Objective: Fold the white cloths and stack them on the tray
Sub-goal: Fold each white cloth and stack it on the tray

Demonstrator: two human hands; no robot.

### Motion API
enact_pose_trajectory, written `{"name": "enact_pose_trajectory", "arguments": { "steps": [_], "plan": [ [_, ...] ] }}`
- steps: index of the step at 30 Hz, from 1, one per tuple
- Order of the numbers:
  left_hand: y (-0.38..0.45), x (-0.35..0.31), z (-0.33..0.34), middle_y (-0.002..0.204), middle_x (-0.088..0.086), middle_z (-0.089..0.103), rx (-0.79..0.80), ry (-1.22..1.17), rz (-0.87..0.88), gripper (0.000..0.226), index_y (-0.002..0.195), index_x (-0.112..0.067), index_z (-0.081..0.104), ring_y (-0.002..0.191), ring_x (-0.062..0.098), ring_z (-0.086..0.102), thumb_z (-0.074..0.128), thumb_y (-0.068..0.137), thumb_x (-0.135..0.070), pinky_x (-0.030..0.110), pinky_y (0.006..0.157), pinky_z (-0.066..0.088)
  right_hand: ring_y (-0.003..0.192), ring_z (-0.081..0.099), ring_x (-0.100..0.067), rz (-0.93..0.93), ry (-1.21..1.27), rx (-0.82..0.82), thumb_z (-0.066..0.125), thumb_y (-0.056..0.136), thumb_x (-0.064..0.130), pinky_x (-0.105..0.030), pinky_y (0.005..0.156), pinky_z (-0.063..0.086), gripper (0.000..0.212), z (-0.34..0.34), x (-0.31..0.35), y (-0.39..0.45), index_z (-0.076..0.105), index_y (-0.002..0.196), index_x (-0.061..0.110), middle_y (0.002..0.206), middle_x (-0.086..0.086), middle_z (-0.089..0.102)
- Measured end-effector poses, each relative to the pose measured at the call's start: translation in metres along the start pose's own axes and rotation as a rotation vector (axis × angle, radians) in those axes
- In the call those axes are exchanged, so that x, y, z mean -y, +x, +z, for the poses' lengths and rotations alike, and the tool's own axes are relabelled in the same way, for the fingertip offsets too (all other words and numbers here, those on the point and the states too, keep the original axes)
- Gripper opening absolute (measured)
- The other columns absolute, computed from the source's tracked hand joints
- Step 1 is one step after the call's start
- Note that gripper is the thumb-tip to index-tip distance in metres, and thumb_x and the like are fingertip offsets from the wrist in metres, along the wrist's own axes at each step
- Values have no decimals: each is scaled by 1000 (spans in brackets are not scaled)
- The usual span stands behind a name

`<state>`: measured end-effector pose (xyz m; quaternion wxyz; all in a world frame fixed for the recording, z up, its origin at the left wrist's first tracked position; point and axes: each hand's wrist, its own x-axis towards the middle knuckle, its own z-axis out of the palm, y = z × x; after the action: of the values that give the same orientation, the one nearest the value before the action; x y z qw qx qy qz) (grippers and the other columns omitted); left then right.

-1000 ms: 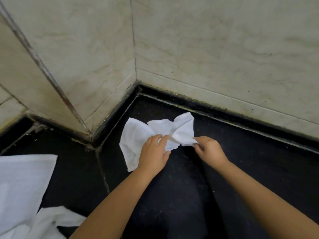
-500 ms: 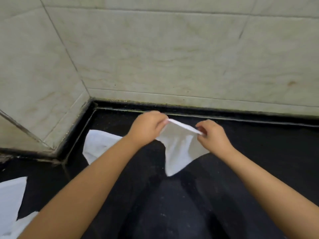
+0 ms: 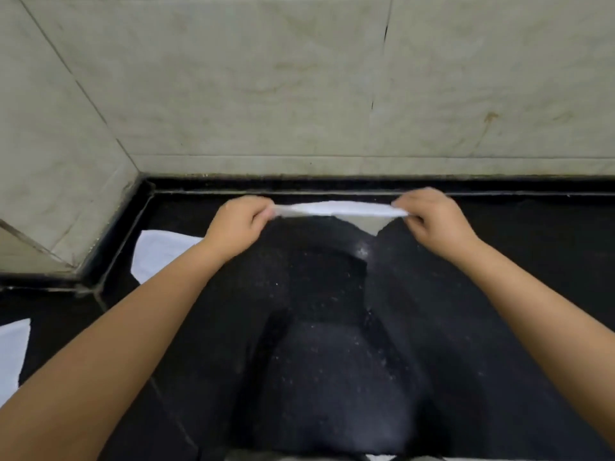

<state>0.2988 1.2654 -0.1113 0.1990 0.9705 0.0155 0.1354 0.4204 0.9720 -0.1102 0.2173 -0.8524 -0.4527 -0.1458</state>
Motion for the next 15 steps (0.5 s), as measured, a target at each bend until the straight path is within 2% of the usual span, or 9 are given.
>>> {"name": "enact_pose_trajectory", "arguments": {
  "steps": [2,3,5,8,10,11,13,15],
  "plan": [
    [-31,5,18,96,13,69,303,115,39,67,93,-4,68,92,29,63,19,80,-47,38,80,49,70,70,-28,-25,109,190,56,74,8,-26,70,45,18,13,-1,-38,72,80,1,79,-15,74],
    [-45,6,28,99,11,69,433,173,67,63,94,-5,68,95,28,62,20,84,-45,37,82,49,70,70,-24,21,186,300,58,76,11,-25,69,45,17,21,0,-56,73,81,4,79,-12,74],
    [-70,6,47,98,6,67,639,203,58,41,95,-7,65,95,23,61,34,96,-32,34,84,46,71,69,-18,157,321,556,63,81,13,-23,66,46,13,40,7,-89,74,83,7,80,-10,75],
    [-91,4,68,74,-1,56,888,106,-20,26,76,-9,55,76,16,53,45,96,-20,27,73,40,67,55,-8,298,376,996,61,87,20,-20,64,40,16,66,15,-121,71,84,8,75,-5,67],
    [-96,8,77,68,-4,49,1046,46,-66,24,75,-8,55,71,13,47,47,95,-18,28,71,38,62,44,-4,342,426,1171,55,91,24,-19,60,35,27,71,17,-125,64,69,10,65,0,51],
    [-96,9,80,69,-4,48,1124,36,-86,23,77,-8,57,70,12,46,47,95,-17,26,70,38,59,41,-4,376,468,1191,52,93,24,-19,60,34,33,72,17,-124,56,62,14,63,3,45],
    [-93,11,87,70,-4,45,1196,14,-129,20,77,-9,53,67,11,42,46,95,-14,22,65,35,60,40,-9,503,579,1107,48,95,19,-19,61,37,34,73,16,-118,50,61,14,64,3,43],
    [-86,14,93,75,-1,47,1076,-5,-158,18,78,-10,54,71,12,43,46,94,-11,22,65,34,62,46,-9,622,623,965,47,95,16,-14,61,43,30,75,12,-110,59,71,3,68,3,49]
  ]
}}
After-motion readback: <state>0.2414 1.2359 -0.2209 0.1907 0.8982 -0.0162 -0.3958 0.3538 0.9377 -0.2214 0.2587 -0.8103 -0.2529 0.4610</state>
